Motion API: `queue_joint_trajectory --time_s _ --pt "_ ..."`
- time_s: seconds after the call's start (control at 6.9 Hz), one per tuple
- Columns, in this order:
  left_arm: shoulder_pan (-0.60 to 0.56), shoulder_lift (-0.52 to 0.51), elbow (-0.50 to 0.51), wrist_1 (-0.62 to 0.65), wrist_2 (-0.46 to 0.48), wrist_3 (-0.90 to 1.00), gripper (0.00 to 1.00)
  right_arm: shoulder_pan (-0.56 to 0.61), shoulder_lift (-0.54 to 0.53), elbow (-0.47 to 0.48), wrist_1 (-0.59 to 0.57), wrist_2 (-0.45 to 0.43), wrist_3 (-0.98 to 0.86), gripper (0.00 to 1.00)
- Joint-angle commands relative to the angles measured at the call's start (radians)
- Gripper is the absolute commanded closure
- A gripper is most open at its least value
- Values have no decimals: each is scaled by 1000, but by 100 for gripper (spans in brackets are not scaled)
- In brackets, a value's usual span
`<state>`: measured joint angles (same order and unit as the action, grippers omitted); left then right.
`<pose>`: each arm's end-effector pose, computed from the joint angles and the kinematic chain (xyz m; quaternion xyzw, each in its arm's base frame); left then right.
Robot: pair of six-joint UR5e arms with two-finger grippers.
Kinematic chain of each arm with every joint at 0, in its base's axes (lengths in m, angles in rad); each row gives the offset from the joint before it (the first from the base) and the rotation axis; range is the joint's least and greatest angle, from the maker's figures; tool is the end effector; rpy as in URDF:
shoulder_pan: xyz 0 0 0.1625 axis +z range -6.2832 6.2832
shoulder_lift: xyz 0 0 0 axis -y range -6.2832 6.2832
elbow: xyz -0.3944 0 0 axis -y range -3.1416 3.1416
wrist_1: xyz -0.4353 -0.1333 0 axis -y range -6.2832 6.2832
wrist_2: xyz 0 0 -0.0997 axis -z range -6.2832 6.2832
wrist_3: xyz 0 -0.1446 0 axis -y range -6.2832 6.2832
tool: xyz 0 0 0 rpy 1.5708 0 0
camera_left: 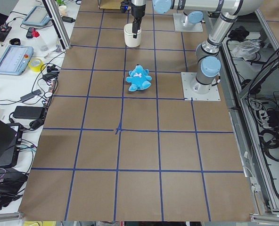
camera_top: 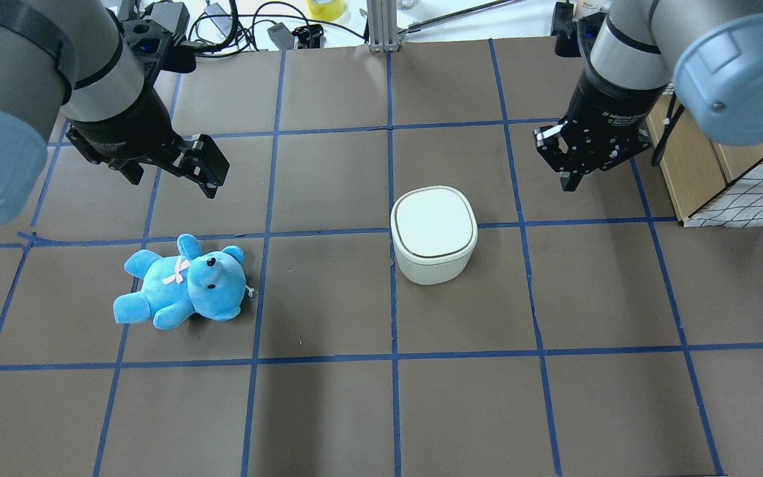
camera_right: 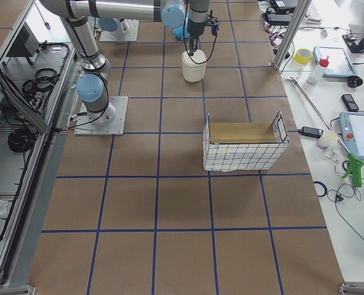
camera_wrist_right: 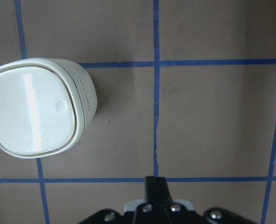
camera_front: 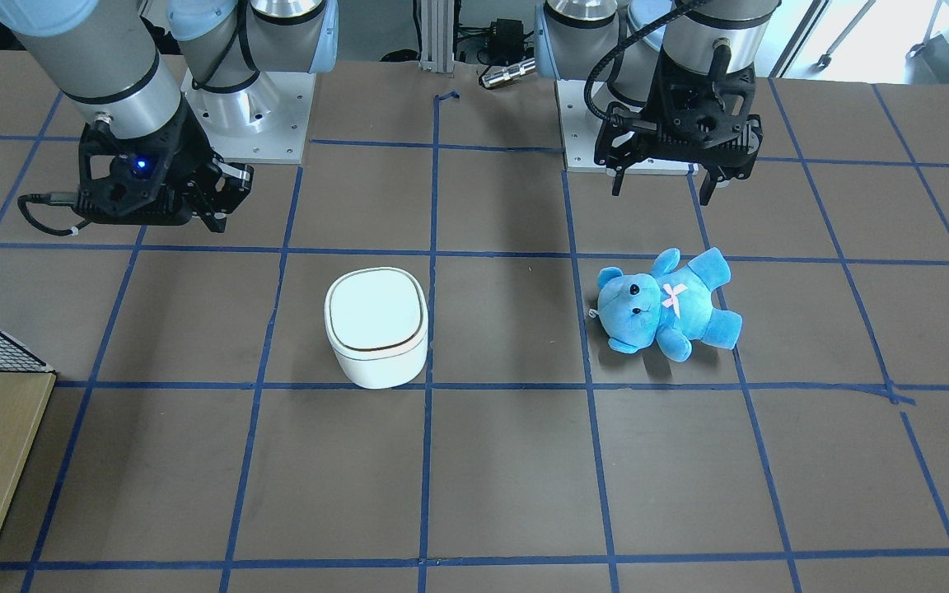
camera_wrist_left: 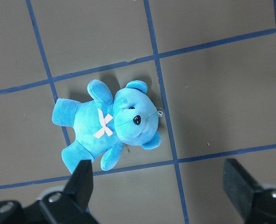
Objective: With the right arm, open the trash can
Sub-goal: 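Move the right gripper over the white trash can's lid edge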
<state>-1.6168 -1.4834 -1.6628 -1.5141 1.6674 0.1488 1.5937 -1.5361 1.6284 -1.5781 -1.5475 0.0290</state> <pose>-0.1426 -0.5019 0.4148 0.0959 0.9939 -0.0235 0.0495 0.1489 -0.5309 0.3640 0.0035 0.9990 0.0428 0.0105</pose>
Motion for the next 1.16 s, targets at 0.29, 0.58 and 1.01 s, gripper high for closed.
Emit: queue_joint_trajectory --time_s 0.29,0.58,1.01 --pt "0 0 0 0 0 0 0 80 77 108 -233 45 80 100" --pt "0 0 0 0 0 0 0 92 79 163 -307 63 148 100" --pt "0 0 0 0 0 0 0 147 108 163 -354 63 166 100"
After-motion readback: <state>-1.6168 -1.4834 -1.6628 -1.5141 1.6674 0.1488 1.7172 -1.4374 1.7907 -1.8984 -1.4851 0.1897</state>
